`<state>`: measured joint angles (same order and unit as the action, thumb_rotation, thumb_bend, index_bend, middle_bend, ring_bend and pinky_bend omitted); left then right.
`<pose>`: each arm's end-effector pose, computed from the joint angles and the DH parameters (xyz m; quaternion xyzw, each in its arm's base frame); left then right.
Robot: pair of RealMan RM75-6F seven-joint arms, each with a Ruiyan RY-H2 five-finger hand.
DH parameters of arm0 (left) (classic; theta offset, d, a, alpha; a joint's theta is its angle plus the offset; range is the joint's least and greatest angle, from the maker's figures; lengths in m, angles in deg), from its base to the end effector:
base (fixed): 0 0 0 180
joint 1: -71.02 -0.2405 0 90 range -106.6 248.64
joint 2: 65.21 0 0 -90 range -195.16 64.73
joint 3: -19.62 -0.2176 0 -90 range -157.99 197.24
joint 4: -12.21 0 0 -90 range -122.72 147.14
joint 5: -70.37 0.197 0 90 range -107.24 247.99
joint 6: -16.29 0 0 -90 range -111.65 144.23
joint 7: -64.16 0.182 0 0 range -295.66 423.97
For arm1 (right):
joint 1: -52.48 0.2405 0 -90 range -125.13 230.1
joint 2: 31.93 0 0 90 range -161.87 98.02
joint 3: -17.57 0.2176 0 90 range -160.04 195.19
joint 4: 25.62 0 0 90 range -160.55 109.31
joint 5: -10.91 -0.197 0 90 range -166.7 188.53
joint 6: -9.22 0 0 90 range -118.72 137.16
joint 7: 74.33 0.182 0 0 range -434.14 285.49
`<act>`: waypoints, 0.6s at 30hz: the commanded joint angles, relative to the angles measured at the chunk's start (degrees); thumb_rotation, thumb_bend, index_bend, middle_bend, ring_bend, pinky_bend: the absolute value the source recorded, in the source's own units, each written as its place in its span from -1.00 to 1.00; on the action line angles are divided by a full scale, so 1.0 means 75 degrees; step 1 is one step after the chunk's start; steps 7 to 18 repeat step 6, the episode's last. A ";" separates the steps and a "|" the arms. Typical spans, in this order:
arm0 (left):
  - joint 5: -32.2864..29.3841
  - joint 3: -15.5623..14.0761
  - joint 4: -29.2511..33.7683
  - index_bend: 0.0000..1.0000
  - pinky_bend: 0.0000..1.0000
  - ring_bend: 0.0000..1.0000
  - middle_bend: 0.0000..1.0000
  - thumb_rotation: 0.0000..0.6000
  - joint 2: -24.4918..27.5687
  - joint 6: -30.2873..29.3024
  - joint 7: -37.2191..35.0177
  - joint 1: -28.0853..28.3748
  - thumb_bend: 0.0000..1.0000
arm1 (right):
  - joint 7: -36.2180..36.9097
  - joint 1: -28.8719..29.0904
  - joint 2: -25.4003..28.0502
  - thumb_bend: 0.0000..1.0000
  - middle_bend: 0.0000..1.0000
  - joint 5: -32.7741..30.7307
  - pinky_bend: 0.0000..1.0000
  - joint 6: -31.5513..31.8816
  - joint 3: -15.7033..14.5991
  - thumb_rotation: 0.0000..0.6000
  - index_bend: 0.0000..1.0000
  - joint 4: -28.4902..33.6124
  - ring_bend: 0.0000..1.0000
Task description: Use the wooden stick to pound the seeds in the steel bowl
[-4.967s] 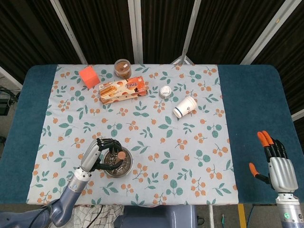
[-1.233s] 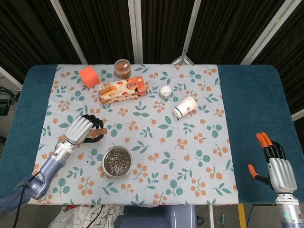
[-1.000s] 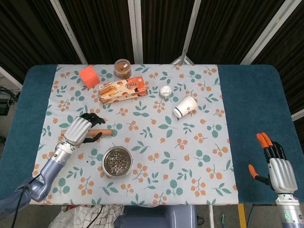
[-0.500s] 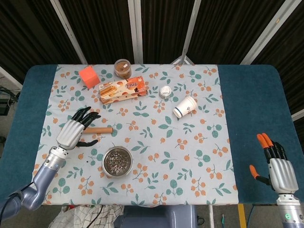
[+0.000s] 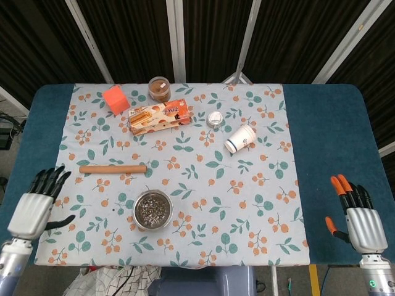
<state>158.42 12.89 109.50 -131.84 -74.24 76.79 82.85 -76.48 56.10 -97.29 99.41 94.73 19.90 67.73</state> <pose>-0.2297 0.2094 0.1225 -0.6589 -0.3324 -0.3792 0.5582 -0.2632 -0.2068 0.1430 0.6041 -0.3852 0.3910 0.5778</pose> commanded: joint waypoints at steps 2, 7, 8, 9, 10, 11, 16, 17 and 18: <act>0.0367 -0.0405 -0.0472 -1.00 -1.00 -1.00 -1.00 1.00 0.0188 -0.1040 0.0012 -0.0837 -0.69 | -0.0101 -0.0033 -0.0140 -0.27 -1.00 0.0348 -1.00 0.0303 -0.0036 1.00 -1.00 -0.0183 -1.00; 0.0266 -0.0376 -0.0628 -1.00 -1.00 -1.00 -1.00 1.00 0.0194 -0.1117 -0.0092 -0.1043 -0.69 | -0.0090 -0.0048 -0.0227 -0.27 -1.00 0.0453 -1.00 0.0445 -0.0018 1.00 -1.00 -0.0277 -1.00; 0.0266 -0.0376 -0.0628 -1.00 -1.00 -1.00 -1.00 1.00 0.0194 -0.1117 -0.0092 -0.1043 -0.69 | -0.0090 -0.0048 -0.0227 -0.27 -1.00 0.0453 -1.00 0.0445 -0.0018 1.00 -1.00 -0.0277 -1.00; 0.0266 -0.0376 -0.0628 -1.00 -1.00 -1.00 -1.00 1.00 0.0194 -0.1117 -0.0092 -0.1043 -0.69 | -0.0090 -0.0048 -0.0227 -0.27 -1.00 0.0453 -1.00 0.0445 -0.0018 1.00 -1.00 -0.0277 -1.00; 0.0266 -0.0376 -0.0628 -1.00 -1.00 -1.00 -1.00 1.00 0.0194 -0.1117 -0.0092 -0.1043 -0.69 | -0.0090 -0.0048 -0.0227 -0.27 -1.00 0.0453 -1.00 0.0445 -0.0018 1.00 -1.00 -0.0277 -1.00; 0.0266 -0.0376 -0.0628 -1.00 -1.00 -1.00 -1.00 1.00 0.0194 -0.1117 -0.0092 -0.1043 -0.69 | -0.0090 -0.0048 -0.0227 -0.27 -1.00 0.0453 -1.00 0.0445 -0.0018 1.00 -1.00 -0.0277 -1.00; 0.0266 -0.0376 -0.0628 -1.00 -1.00 -1.00 -1.00 1.00 0.0194 -0.1117 -0.0092 -0.1043 -0.69 | -0.0090 -0.0048 -0.0227 -0.27 -1.00 0.0453 -1.00 0.0445 -0.0018 1.00 -1.00 -0.0277 -1.00; 0.0266 -0.0376 -0.0628 -1.00 -1.00 -1.00 -1.00 1.00 0.0194 -0.1117 -0.0092 -0.1043 -0.69 | -0.0090 -0.0048 -0.0227 -0.27 -1.00 0.0453 -1.00 0.0445 -0.0018 1.00 -1.00 -0.0277 -1.00; 0.0266 -0.0376 -0.0628 -1.00 -1.00 -1.00 -1.00 1.00 0.0194 -0.1117 -0.0092 -0.1043 -0.69 | -0.0090 -0.0048 -0.0227 -0.27 -1.00 0.0453 -1.00 0.0445 -0.0018 1.00 -1.00 -0.0277 -1.00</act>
